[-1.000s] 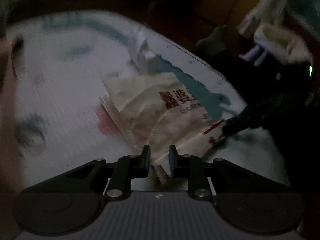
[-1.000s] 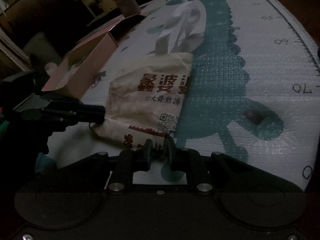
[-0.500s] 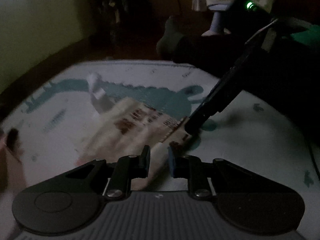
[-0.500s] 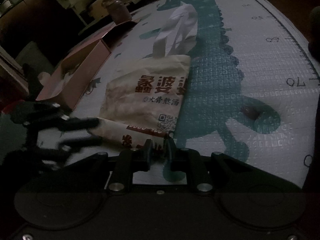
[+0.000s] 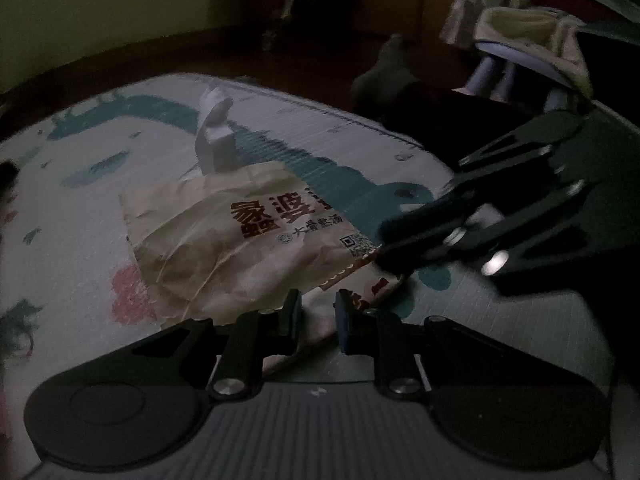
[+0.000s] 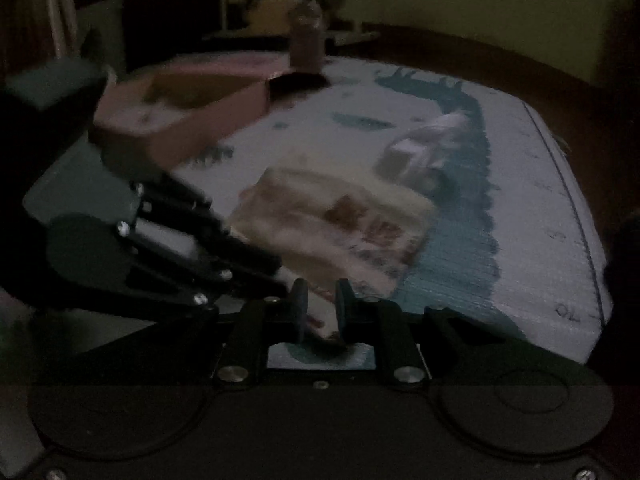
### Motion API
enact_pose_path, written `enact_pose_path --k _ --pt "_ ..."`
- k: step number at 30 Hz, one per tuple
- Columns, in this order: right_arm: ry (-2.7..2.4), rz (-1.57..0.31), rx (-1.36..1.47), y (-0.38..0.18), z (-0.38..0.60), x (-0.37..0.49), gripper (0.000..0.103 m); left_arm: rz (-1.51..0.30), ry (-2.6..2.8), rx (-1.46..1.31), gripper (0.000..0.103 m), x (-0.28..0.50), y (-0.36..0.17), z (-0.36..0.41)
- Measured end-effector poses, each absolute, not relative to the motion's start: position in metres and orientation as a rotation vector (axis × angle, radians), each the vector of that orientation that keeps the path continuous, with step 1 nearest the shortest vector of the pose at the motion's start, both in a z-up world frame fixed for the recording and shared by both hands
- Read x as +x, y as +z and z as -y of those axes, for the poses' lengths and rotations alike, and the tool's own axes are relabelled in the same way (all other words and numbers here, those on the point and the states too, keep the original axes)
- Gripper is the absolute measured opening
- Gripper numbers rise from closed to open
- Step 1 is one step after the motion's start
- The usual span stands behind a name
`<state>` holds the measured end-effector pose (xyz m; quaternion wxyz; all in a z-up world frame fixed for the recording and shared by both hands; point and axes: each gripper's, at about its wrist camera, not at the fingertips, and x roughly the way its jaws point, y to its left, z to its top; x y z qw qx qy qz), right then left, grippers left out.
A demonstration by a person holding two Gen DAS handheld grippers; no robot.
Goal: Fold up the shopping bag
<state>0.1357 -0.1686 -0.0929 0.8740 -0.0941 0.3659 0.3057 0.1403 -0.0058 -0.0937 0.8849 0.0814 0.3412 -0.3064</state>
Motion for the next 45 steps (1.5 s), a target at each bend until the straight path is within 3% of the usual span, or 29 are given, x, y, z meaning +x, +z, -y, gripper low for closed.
enact_pose_path --k 17,23,30,45 --pt "0.645 -0.766 -0.161 -0.102 0.175 0.145 0.011 -0.729 -0.468 0.067 0.018 0.139 -0.091 -0.058" --pt "0.633 -0.772 -0.143 -0.103 0.177 0.145 0.012 -0.649 -0.491 0.093 0.019 0.124 -0.066 -0.049" --pt "0.624 -0.777 -0.118 -0.103 0.177 0.146 0.012 -0.693 -0.593 0.163 0.018 0.126 -0.089 -0.014" --pt "0.575 -0.784 -0.075 -0.103 0.171 0.138 0.012 -0.649 -0.459 0.21 0.019 0.123 -0.077 -0.052"
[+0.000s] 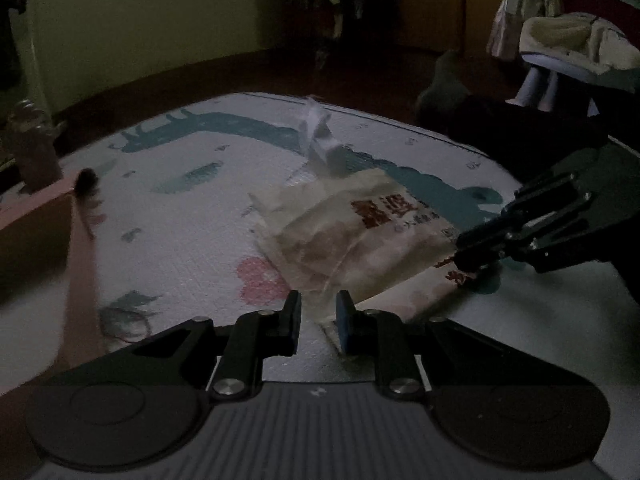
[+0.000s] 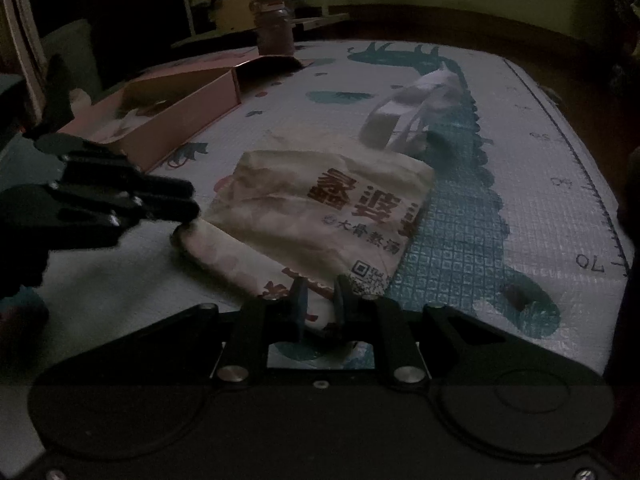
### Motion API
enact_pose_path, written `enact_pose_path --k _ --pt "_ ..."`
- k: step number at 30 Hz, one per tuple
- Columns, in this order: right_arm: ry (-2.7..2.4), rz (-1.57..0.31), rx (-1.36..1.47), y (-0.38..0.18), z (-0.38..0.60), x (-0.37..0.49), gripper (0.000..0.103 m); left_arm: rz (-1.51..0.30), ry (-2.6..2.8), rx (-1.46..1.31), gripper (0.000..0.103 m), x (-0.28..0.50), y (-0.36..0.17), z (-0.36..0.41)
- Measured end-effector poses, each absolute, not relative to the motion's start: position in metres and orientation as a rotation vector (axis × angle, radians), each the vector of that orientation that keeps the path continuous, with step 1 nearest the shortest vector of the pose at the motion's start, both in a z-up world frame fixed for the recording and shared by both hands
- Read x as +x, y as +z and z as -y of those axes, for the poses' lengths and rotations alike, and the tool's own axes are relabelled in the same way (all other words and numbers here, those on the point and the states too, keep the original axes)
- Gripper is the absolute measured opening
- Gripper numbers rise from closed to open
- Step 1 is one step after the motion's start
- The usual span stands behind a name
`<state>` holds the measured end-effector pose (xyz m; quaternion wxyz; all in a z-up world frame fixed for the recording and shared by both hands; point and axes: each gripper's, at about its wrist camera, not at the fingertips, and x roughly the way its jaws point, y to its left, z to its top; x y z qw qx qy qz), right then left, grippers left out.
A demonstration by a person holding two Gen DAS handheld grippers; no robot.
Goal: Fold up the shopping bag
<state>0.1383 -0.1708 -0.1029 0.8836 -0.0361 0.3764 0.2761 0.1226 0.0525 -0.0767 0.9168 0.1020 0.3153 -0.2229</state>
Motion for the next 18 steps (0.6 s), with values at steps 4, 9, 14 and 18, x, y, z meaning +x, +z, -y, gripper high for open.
enact_pose_path --k 4,9,14,18 --pt "0.573 -0.792 -0.047 -0.103 0.175 0.14 0.012 -0.657 -0.486 0.198 0.019 0.118 -0.066 -0.063" --pt "0.575 -0.797 -0.033 -0.103 0.174 0.141 0.012 -0.652 -0.6 0.296 0.02 0.109 -0.064 -0.048" --pt "0.583 -0.808 -0.007 -0.103 0.178 0.145 0.012 -0.667 -0.644 0.433 0.021 0.106 -0.081 -0.029" --pt "0.585 -0.81 -0.005 -0.103 0.179 0.146 0.012 -0.632 -0.628 0.573 0.035 0.098 -0.089 -0.021"
